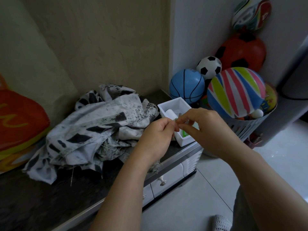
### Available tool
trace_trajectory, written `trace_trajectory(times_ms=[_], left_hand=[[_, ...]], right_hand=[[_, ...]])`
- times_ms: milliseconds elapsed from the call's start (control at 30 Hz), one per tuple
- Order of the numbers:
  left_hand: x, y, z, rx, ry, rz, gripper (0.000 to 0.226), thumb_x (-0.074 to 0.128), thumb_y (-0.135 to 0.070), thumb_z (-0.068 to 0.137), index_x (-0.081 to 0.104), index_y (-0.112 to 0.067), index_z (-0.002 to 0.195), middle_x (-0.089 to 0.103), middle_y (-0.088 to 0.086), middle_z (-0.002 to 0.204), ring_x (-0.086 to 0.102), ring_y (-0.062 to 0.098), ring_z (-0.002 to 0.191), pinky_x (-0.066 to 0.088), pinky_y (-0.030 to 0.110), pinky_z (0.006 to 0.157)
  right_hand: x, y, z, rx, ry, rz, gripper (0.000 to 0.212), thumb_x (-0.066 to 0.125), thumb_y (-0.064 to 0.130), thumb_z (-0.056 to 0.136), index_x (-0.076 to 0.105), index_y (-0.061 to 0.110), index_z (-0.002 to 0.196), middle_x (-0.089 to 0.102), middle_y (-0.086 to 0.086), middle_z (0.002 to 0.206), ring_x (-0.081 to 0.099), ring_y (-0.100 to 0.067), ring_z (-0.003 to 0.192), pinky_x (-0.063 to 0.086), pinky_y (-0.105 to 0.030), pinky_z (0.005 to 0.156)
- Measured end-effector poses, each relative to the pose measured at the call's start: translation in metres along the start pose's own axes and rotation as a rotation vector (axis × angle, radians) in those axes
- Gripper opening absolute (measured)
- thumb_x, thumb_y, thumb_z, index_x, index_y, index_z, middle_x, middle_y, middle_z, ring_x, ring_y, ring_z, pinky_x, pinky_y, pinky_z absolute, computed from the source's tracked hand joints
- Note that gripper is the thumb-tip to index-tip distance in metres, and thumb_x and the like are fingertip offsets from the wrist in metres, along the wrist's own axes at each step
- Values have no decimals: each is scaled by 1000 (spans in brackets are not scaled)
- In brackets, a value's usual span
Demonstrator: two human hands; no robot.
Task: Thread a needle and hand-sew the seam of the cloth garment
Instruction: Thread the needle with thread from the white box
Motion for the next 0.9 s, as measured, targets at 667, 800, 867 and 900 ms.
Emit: trace_trajectory(times_ms=[667, 800, 867, 900], left_hand=[[-1, 10, 0, -77, 40, -425, 29, 47, -19, 99, 65, -18, 76, 50, -3, 67, 31, 1, 41, 28, 14, 39], [-1, 9, -1, -63, 61, -335, 31, 44, -20, 100, 62, -20, 75, 46, 0, 70, 31, 3, 43, 28, 16, 41], [0, 8, -1, -57, 71, -294, 32, 42, -22, 100, 60, -20, 73, 45, 1, 70, 31, 4, 43, 26, 18, 43], [0, 8, -1, -54, 75, -279, 34, 42, -23, 101, 59, -21, 72, 45, 1, 69, 30, 5, 43, 26, 20, 43]], right_hand=[[4, -13, -4, 86, -86, 189, 5, 63, 23, 86, 64, 28, 87, 59, 20, 83, 55, 2, 80, 42, -6, 66], [2, -9, -3, 90, -41, 205, 10, 63, 25, 87, 65, 29, 96, 56, 24, 84, 53, 6, 76, 38, 2, 69], [3, -7, -1, 72, -40, 166, 14, 62, 26, 88, 69, 26, 100, 58, 19, 88, 52, 6, 75, 40, -3, 64], [3, -6, -1, 59, -46, 138, 15, 63, 26, 88, 70, 26, 101, 58, 18, 89, 52, 7, 74, 39, -5, 64]])
Point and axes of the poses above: each hand's wrist, its own z-axis towards the middle knuckle, its own x-axis out of the palm, y = z × x, the point moved 8 cm from there along z, towards the middle knuckle
